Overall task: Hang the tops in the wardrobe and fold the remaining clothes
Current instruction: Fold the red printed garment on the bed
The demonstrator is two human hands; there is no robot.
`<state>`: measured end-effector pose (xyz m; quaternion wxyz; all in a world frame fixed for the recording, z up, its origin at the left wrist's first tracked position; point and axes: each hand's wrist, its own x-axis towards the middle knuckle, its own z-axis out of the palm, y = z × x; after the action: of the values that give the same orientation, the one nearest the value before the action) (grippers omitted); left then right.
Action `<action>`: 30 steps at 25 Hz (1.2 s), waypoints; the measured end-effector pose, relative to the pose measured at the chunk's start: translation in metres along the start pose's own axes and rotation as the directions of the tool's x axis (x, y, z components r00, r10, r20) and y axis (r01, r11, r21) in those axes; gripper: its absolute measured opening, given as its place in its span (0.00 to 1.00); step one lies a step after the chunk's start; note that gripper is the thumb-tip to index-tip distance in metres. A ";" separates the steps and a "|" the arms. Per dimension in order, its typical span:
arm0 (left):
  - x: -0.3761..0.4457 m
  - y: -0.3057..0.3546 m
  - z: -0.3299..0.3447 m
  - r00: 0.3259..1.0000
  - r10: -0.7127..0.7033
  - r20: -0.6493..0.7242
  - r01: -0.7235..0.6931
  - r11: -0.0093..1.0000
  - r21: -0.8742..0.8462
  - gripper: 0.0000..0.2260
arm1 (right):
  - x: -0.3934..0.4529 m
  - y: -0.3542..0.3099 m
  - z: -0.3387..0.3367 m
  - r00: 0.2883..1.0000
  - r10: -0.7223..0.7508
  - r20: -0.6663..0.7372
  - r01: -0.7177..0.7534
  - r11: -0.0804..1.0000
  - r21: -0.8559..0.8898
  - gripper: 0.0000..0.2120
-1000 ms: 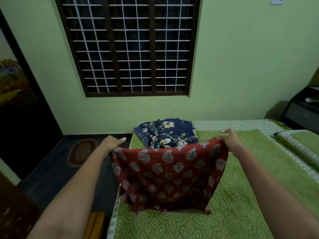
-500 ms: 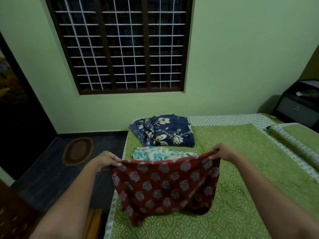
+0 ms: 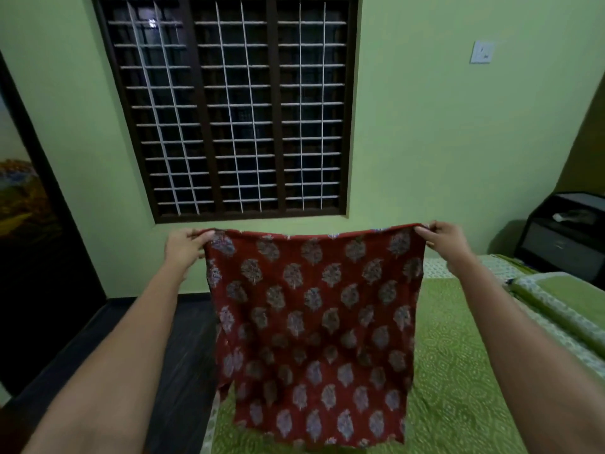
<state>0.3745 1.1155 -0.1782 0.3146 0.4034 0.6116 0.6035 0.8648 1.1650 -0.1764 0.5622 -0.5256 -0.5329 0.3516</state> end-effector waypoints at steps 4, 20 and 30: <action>-0.022 0.053 -0.006 0.988 0.097 -0.120 -0.139 0.895 -0.424 0.03 | -0.023 -0.064 -0.010 0.991 -0.137 -0.008 0.130 0.921 0.369 0.12; -0.139 0.157 0.159 0.804 0.522 0.285 -0.196 0.685 -0.701 0.06 | -0.064 -0.159 0.118 0.753 -0.526 0.396 0.128 0.707 0.695 0.15; -0.137 0.137 0.152 0.747 0.549 0.374 -0.323 0.792 -0.517 0.07 | -0.061 -0.147 0.110 0.732 -0.414 0.540 -0.002 0.792 0.610 0.15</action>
<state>0.5884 1.0621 -0.0680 0.3887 0.6044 0.2472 0.6500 0.7230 1.1009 -0.0615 0.5097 -0.1099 -0.6203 0.5860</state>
